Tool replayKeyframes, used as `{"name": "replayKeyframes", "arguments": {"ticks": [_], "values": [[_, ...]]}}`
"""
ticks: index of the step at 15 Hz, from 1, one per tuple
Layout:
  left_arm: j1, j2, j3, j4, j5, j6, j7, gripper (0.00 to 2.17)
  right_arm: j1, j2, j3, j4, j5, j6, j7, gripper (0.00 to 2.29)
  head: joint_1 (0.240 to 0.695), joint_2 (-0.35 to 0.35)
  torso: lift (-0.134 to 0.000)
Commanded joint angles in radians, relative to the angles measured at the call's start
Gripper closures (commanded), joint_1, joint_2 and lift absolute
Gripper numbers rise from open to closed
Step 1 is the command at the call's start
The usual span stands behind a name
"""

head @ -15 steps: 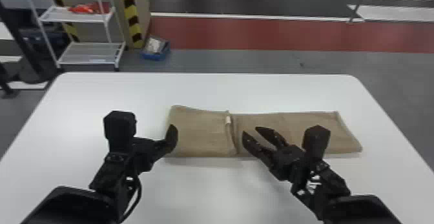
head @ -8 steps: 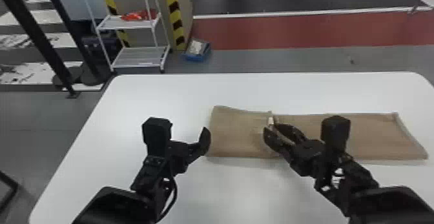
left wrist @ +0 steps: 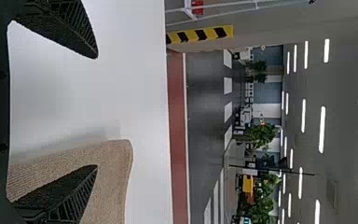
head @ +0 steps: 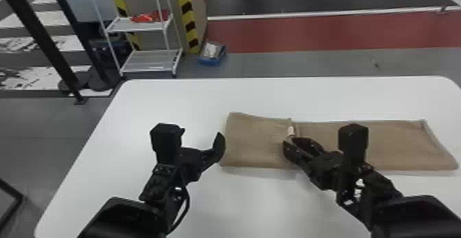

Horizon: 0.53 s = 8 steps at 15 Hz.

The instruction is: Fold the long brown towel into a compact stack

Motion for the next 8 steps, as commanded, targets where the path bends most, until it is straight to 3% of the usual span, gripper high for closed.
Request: {"name": "replayKeyframes", "arguments": {"ticks": [1, 3, 8], "values": [[0.001, 0.0, 0.004, 0.0, 0.002, 0.001, -0.001, 0.04, 0.006, 0.0, -0.001, -0.008, 0.001, -0.002, -0.004, 0.79, 0.695, 0.124, -0.125], [0.001, 0.0, 0.006, -0.001, 0.002, 0.001, -0.001, 0.04, 0.009, -0.001, -0.004, -0.011, -0.001, 0.001, -0.012, 0.49, 0.695, 0.124, -0.125], [0.004, -0.001, 0.006, -0.003, 0.006, 0.001, -0.001, 0.04, 0.012, -0.006, -0.009, -0.015, 0.001, 0.005, -0.009, 0.5, 0.695, 0.122, -0.125]]}}
